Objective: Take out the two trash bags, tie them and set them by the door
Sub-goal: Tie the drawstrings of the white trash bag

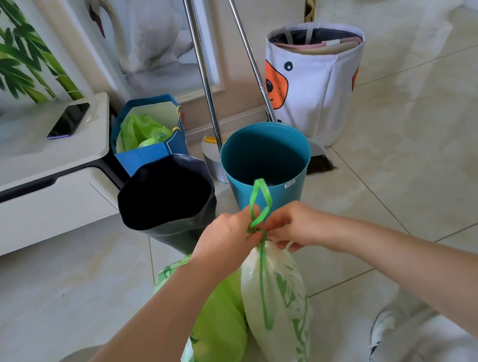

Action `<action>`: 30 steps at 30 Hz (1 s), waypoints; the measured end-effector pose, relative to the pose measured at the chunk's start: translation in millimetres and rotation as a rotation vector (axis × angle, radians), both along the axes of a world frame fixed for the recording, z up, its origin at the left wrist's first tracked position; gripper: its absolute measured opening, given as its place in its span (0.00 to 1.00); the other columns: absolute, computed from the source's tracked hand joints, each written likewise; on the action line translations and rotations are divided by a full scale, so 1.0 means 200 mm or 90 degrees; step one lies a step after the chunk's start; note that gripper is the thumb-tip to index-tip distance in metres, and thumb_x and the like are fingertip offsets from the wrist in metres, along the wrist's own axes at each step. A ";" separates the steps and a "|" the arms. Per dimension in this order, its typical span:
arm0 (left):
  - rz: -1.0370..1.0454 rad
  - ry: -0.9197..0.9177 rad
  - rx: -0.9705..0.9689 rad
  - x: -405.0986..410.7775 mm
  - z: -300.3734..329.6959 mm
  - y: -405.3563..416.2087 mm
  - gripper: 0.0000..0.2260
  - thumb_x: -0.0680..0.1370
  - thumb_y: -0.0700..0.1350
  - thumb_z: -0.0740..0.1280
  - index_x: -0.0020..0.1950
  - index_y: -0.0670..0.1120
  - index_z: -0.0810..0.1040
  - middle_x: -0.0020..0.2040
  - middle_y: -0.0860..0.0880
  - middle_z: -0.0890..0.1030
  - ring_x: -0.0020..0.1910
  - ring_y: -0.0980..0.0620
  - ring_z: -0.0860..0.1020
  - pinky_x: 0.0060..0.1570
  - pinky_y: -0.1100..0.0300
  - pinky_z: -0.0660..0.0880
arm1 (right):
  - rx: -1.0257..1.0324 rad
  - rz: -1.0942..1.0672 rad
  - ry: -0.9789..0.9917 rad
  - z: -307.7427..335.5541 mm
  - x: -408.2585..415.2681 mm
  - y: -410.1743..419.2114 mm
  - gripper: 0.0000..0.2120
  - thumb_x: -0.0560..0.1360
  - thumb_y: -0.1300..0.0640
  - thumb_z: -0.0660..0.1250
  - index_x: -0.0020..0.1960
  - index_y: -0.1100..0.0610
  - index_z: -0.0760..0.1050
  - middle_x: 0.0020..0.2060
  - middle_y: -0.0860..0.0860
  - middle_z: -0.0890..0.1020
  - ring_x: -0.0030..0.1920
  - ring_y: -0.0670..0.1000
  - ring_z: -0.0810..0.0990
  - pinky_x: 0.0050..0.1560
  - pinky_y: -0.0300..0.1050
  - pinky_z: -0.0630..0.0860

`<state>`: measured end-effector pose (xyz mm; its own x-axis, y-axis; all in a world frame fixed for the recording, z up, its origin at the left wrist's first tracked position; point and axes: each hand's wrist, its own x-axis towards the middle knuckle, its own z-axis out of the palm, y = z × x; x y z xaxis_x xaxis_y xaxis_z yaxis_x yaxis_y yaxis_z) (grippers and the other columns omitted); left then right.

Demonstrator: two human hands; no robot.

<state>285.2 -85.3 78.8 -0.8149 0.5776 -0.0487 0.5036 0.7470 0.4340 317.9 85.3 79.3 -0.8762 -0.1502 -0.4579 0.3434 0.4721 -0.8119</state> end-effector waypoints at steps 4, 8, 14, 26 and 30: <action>0.014 -0.050 0.030 -0.01 0.00 -0.01 0.05 0.74 0.49 0.69 0.44 0.53 0.73 0.39 0.50 0.81 0.40 0.49 0.79 0.43 0.50 0.77 | -0.034 -0.044 -0.035 0.01 -0.02 0.02 0.06 0.75 0.57 0.66 0.42 0.49 0.79 0.39 0.46 0.81 0.38 0.44 0.79 0.42 0.39 0.76; 0.016 -0.026 0.029 -0.01 0.00 -0.01 0.06 0.75 0.50 0.69 0.47 0.50 0.76 0.40 0.48 0.82 0.41 0.47 0.80 0.44 0.50 0.78 | -0.029 -0.045 -0.038 0.02 -0.03 0.03 0.05 0.74 0.57 0.67 0.44 0.50 0.81 0.41 0.46 0.82 0.40 0.45 0.80 0.44 0.41 0.76; -0.032 0.092 -0.050 0.02 0.01 -0.01 0.11 0.79 0.52 0.63 0.56 0.47 0.75 0.45 0.43 0.81 0.46 0.41 0.78 0.43 0.51 0.73 | -0.032 -0.004 -0.060 0.01 -0.02 0.03 0.06 0.75 0.57 0.67 0.42 0.48 0.80 0.40 0.46 0.82 0.42 0.46 0.80 0.48 0.44 0.77; -0.090 0.114 0.041 0.03 -0.02 -0.02 0.11 0.77 0.51 0.66 0.55 0.47 0.75 0.38 0.45 0.80 0.38 0.41 0.78 0.36 0.52 0.72 | 0.010 -0.045 -0.012 0.01 -0.04 0.00 0.10 0.74 0.52 0.67 0.50 0.57 0.81 0.45 0.50 0.84 0.44 0.46 0.80 0.45 0.41 0.75; -0.030 0.048 0.074 0.03 0.00 -0.01 0.08 0.74 0.50 0.70 0.49 0.49 0.75 0.35 0.51 0.76 0.39 0.43 0.78 0.37 0.52 0.73 | 0.015 -0.061 0.027 0.01 -0.05 -0.03 0.08 0.73 0.51 0.67 0.39 0.54 0.77 0.36 0.51 0.79 0.38 0.48 0.75 0.39 0.40 0.70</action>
<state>290.6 -86.9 78.9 -0.7858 0.6131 0.0816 0.5713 0.6689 0.4756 308.0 79.7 81.8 -0.9048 -0.0548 -0.4223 0.3532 0.4573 -0.8161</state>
